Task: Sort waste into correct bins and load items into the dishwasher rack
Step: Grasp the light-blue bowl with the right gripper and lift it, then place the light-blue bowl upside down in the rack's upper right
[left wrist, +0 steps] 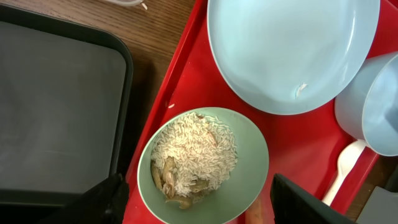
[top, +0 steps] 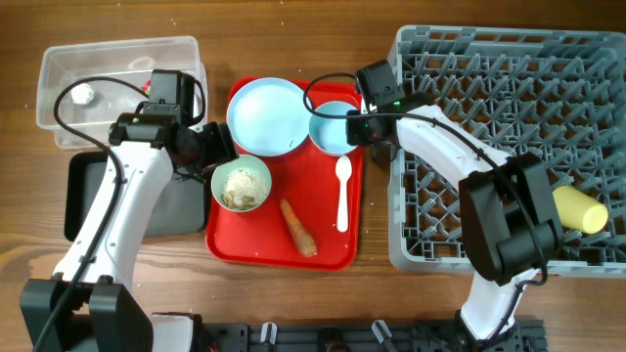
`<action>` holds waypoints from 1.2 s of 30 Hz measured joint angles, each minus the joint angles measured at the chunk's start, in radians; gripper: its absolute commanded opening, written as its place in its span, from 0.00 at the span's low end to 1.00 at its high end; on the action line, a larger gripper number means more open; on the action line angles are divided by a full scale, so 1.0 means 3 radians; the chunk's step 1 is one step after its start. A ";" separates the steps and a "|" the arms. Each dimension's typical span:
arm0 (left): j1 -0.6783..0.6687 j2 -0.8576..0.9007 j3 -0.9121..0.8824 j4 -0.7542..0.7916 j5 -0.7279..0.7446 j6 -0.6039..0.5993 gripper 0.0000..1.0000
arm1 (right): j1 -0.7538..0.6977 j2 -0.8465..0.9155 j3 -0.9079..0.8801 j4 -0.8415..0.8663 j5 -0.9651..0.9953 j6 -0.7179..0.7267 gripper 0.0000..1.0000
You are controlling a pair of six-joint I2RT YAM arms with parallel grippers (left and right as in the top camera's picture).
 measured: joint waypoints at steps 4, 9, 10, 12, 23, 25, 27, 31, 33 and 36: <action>0.0000 0.0000 0.0000 -0.0001 0.0000 0.0000 0.74 | 0.0000 0.0000 0.0000 0.0001 0.0004 0.0043 0.04; 0.0000 0.0000 0.0000 -0.0001 0.0000 0.0000 0.75 | 0.0000 -0.0001 0.0001 -0.0006 0.0003 0.0066 0.04; 0.0000 0.0000 0.0000 -0.0001 0.0000 0.0000 0.75 | 0.0000 -0.0009 0.0000 -0.0008 0.0004 0.0066 0.04; 0.0000 0.0000 0.0000 -0.0001 0.0000 0.0000 0.75 | -0.0001 -0.0057 0.0001 -0.0018 0.0034 0.0066 0.04; 0.0000 0.0000 0.0000 -0.0011 0.0000 0.0000 0.75 | -0.0116 -0.1283 0.0001 -0.0137 0.0500 -0.0117 0.04; 0.0000 0.0000 0.0000 -0.0013 0.0000 0.0000 0.75 | -0.0195 -0.1486 0.0004 -0.0202 0.0679 -0.0141 0.04; 0.0000 0.0000 0.0000 -0.0014 0.0000 0.0000 0.75 | -0.0324 -0.1649 0.0004 -0.0253 0.0903 -0.0205 0.04; 0.0000 0.0000 0.0000 -0.0013 0.0000 0.0000 0.75 | -0.0699 -0.1823 0.0004 -0.0337 0.1530 -0.0370 0.04; 0.0000 0.0000 0.0000 -0.0013 0.0000 0.0000 0.75 | -0.0954 -0.1854 0.0004 -0.0376 0.1963 -0.0413 0.04; 0.0000 0.0000 0.0000 -0.0013 0.0000 0.0000 0.75 | -0.1233 -0.1854 0.0004 -0.0399 0.2275 -0.0446 0.04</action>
